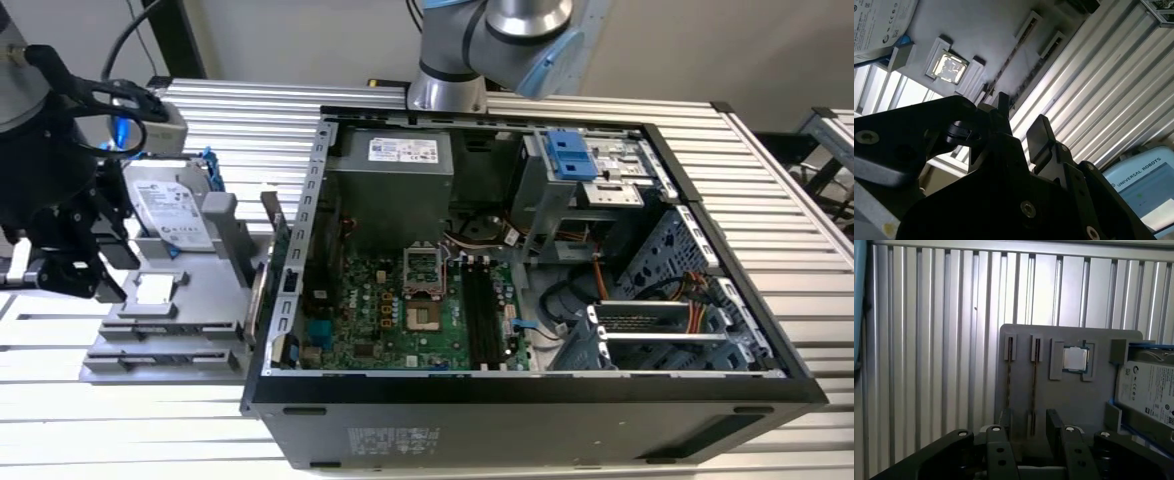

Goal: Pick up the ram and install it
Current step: 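Pick up the ram and move it above insertion slot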

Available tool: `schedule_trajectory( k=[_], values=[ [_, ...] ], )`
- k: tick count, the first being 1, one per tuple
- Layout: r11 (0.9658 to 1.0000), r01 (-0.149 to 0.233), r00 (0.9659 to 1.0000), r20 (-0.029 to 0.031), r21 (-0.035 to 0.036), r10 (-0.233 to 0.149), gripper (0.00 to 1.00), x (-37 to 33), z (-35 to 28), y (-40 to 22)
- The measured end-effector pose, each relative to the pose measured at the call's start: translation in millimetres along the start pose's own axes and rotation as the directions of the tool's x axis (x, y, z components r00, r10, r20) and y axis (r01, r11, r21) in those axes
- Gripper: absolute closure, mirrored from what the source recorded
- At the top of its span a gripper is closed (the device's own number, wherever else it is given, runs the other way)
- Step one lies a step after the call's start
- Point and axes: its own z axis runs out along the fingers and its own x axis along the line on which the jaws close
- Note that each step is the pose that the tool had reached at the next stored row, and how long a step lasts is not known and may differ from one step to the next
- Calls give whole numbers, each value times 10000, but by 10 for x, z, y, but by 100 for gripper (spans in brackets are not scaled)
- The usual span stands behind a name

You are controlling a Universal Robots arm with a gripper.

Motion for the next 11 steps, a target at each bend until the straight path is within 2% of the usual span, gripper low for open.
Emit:
schedule_trajectory(
  k=[8,9,10,11],
  values=[
    [10000,-3,10000,-3,0,3,0,1,84,-1],
    [10000,-6,10000,-7,-1,6,0,1,152,-1],
    [10000,-10,10000,-10,-3,10,0,2,191,-1],
    [10000,-10,10000,-9,-2,10,0,2,192,-1]
  ],
)
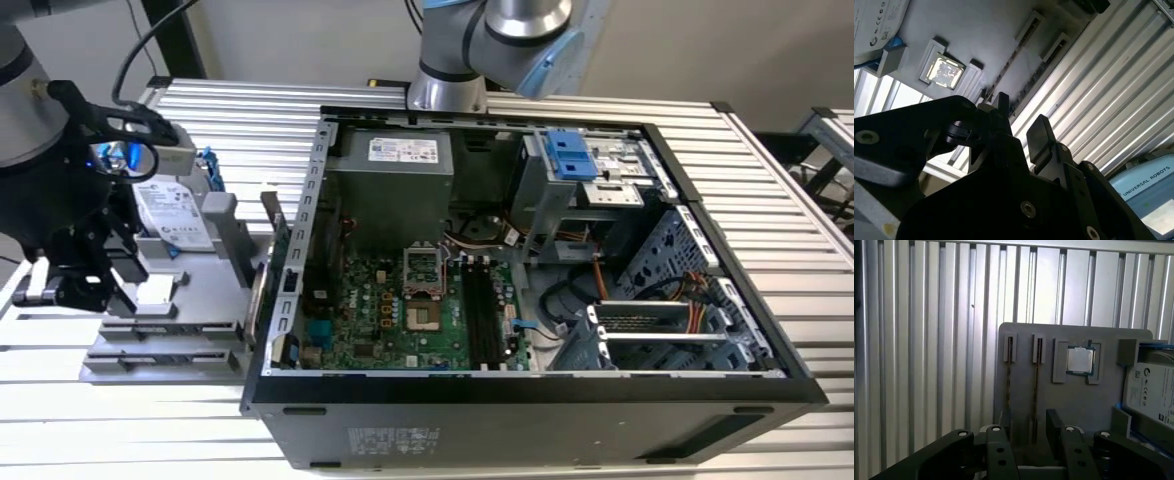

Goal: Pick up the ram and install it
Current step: 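Pick up the ram and move it above insertion slot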

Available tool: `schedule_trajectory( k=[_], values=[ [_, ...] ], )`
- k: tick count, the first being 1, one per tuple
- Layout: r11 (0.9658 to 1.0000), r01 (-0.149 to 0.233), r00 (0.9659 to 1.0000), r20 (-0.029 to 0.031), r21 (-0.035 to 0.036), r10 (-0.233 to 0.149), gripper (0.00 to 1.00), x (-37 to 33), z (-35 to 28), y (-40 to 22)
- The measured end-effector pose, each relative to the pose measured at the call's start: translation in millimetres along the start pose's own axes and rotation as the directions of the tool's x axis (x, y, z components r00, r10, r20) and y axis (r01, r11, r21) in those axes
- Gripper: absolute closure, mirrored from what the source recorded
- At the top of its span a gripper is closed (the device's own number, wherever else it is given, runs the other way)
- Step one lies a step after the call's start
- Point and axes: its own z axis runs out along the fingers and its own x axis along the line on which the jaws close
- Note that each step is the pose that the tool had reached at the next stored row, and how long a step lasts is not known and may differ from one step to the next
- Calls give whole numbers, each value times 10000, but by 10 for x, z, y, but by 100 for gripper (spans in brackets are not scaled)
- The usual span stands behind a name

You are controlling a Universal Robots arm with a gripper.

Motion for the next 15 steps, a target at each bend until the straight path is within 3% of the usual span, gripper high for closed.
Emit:
schedule_trajectory(
  k=[15],
  values=[
    [10000,0,10000,-8,1,0,0,1,62,-1]
  ],
)
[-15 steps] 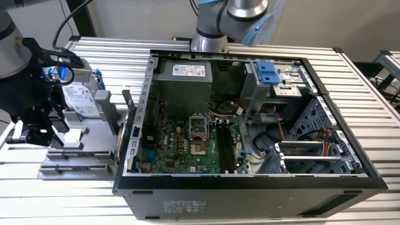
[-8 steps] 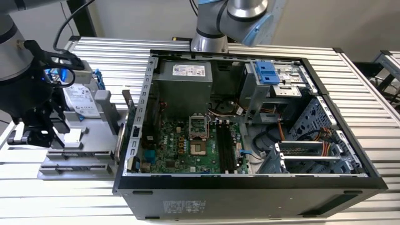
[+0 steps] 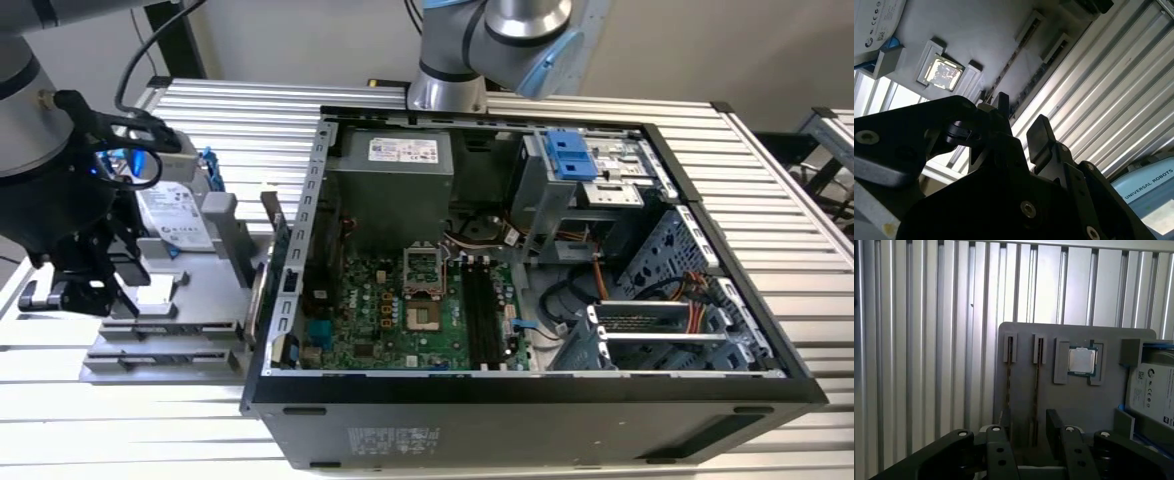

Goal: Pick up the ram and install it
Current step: 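Pick up the ram and move it above insertion slot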

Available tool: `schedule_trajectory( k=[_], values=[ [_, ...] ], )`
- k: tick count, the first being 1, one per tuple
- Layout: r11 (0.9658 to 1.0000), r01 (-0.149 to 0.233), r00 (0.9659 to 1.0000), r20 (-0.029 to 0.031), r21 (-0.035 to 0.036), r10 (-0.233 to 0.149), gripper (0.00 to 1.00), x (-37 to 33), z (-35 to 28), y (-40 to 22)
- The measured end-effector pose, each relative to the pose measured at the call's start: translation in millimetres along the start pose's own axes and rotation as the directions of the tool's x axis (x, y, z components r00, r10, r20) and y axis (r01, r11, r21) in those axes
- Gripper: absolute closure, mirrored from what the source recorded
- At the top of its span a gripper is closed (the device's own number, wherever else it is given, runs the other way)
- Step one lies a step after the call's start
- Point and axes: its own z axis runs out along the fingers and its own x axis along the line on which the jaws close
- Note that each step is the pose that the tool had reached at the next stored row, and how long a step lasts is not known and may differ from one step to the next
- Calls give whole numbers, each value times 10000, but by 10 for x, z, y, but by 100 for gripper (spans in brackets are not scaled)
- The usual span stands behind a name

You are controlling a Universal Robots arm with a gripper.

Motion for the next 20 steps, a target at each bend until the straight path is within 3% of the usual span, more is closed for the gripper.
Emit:
schedule_trajectory(
  k=[20],
  values=[
    [10000,1,10000,-2,-2,-1,0,1,80,-1]
  ],
)
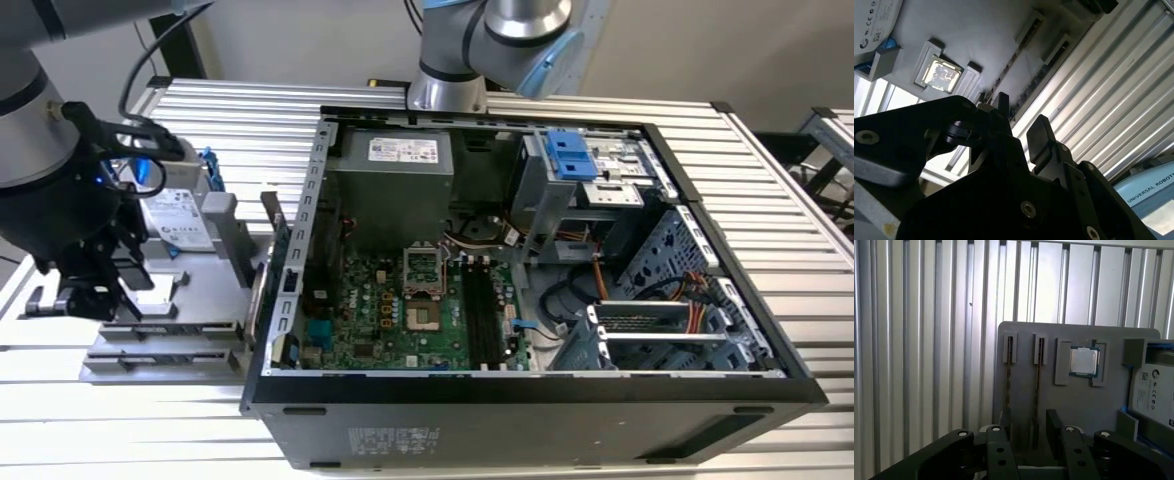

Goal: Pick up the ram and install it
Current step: 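Pick up the ram and move it above insertion slot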

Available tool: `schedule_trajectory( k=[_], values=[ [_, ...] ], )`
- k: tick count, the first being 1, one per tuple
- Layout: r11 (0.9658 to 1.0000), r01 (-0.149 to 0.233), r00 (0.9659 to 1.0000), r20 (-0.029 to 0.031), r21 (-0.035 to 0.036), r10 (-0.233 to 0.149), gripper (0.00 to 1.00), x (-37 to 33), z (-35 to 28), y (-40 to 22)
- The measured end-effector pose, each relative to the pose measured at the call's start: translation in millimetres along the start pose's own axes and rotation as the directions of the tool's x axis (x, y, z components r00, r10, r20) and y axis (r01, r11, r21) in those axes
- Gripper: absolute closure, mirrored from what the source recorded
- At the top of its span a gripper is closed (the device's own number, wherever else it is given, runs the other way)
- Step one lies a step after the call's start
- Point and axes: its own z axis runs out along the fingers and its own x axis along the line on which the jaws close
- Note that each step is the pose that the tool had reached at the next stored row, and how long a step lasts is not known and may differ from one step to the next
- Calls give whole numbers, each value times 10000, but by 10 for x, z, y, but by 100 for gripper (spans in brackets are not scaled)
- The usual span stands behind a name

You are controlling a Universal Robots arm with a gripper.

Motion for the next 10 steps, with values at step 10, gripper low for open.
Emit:
schedule_trajectory(
  k=[10],
  values=[
    [10000,0,10000,-11,-1,0,0,0,63,0]
  ],
)
